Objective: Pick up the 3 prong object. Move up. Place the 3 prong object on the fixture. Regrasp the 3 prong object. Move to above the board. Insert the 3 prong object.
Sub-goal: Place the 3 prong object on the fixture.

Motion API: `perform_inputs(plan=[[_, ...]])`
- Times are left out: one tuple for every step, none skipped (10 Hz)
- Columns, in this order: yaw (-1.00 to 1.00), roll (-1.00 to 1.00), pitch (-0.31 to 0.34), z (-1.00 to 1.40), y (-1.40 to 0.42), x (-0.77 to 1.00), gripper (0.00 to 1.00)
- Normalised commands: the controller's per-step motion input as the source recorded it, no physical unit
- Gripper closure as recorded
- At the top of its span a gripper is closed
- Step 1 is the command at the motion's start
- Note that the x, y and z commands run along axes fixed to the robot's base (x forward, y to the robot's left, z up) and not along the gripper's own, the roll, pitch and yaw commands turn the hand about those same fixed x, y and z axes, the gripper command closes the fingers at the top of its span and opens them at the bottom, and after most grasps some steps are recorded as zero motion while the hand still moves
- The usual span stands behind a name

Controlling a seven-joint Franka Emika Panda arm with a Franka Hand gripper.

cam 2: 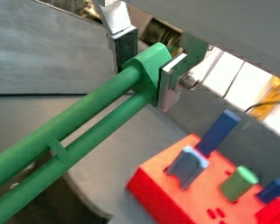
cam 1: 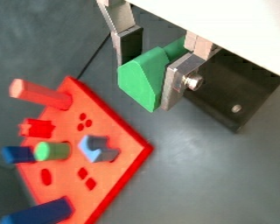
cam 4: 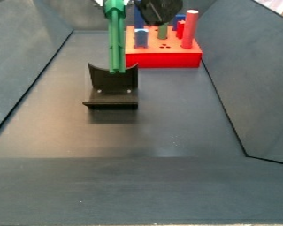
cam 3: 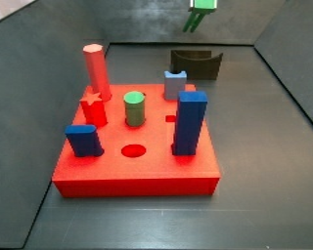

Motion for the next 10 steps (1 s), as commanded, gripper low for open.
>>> perform_inputs(plan=[[-0.22, -0.85, 0.103, -0.02, 0.04, 0.08, 1.0], [-0.21, -0.6, 0.065, -0.02, 0.04, 0.09, 1.0], [-0.19, -0.37, 0.022, -0.02, 0.04, 0.08, 1.0], [-0.17, -0.24, -0.008, -0.01, 0.03, 0.07, 1.0], [-0.15, -0.2, -0.031, 0.0, 0.02, 0.06, 1.0], [-0.08, -0.21, -0.095, -1.0, 0.02, 0.08, 1.0], [-0.05, -0.2, -0.104, -1.0, 0.02, 0.08, 1.0], [-0.02, -0.16, -0.106, -1.0, 0.03, 0.09, 1.0], [0.0, -0.12, -0.09, -1.0, 0.03, 0.1, 1.0], [0.02, -0.1, -0.075, -1.0, 0.02, 0.11, 1.0]])
